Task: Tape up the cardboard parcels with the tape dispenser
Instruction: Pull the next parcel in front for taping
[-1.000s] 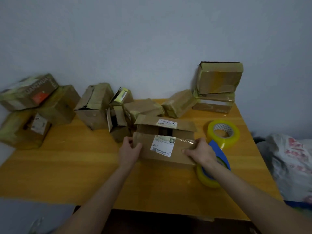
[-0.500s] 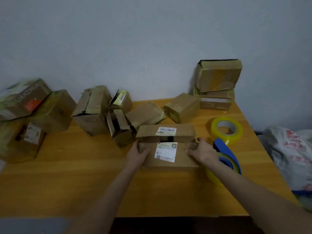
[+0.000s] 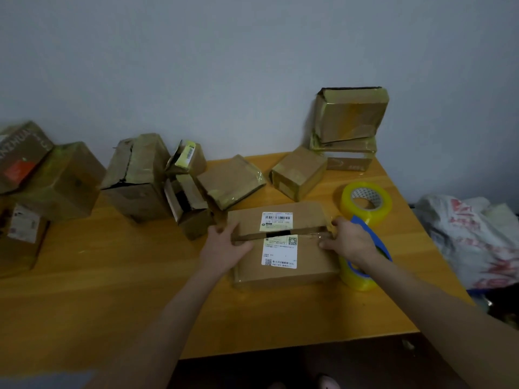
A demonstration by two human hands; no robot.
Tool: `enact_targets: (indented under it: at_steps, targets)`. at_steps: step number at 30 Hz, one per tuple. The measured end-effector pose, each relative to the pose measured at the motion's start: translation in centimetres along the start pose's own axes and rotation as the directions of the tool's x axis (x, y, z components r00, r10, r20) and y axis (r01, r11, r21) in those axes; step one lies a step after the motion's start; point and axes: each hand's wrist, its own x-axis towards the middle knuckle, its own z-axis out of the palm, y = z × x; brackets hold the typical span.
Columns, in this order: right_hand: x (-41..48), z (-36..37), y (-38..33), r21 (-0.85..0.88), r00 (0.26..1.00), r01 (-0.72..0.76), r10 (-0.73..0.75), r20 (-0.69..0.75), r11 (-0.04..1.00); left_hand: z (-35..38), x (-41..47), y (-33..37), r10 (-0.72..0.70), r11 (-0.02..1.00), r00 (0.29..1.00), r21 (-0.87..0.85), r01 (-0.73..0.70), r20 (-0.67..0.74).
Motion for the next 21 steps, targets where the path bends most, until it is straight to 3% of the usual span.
enact_targets:
  at_steps: [2,6,14,18,21]
  targets:
    - [-0.2,0.2,-0.2,-0.018,0.998,0.052,-0.052,-0.023,0.998,0.2,-0.2,0.8,0.094,0.983,0.995,0.157,-0.097,0.028]
    - [0.2,0.2,-0.1,-0.090,0.981,0.189,-0.184,0.061,0.978,1.1,-0.9,1.4,0.104,0.974,0.980,0.183,-0.135,0.167]
    - [0.2,0.6,0.2,-0.229,0.964,0.262,-0.263,0.025,0.937,1.9,-3.5,0.6,0.174,0.973,0.968,0.120,-0.198,0.181]
    - [0.6,-0.1,-0.4,-0.274,0.962,0.272,-0.257,0.088,0.922,1.8,-3.2,1.1,0.220,0.896,0.967,0.366,-0.252,0.128]
    - [0.7,-0.3,-0.5,-0.276,0.961,0.276,-0.257,0.104,0.921,1.6,-2.7,1.5,0.268,0.870,0.950,0.383,-0.310,0.159]
